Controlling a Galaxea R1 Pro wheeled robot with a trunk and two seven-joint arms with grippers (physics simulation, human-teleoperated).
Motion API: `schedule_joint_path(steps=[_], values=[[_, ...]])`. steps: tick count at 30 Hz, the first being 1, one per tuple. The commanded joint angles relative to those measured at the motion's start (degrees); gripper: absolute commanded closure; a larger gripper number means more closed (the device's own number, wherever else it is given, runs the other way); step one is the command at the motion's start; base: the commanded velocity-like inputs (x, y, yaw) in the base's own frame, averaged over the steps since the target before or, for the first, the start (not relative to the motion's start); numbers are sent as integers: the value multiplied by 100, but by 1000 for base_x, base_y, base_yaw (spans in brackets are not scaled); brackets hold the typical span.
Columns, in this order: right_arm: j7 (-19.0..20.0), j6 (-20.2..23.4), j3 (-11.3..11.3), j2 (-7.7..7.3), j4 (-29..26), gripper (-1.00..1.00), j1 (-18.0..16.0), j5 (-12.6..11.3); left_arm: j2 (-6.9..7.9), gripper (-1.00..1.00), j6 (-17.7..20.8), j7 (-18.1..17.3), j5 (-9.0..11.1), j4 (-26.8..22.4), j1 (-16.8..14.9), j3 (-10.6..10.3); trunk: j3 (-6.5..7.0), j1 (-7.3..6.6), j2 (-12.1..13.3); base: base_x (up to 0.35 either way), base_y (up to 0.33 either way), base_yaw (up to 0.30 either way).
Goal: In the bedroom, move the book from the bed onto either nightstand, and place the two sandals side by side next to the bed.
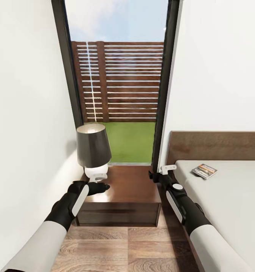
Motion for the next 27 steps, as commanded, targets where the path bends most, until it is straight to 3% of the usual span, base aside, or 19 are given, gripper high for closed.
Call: schedule_joint_path(steps=[1, 11, 27], values=[[-6, 27, 2, -1, -11, -100, -2, -41, 1, -100, 26, 13, 17, -3, -3, -2, 12, -23, 39, 0, 0, 0], [-6, 24, -16, -25, -15, -100, -2, -41, -2, -100, 28, 17, 17, 9, -3, 4, 192, -243, 440, 31, 0, 0], [-6, 24, -30, -28, -14, -100, -2, -41, 1, -100, 26, 14, 25, 10, -3, 5, 479, -594, 1082, 289, 0, -75]])
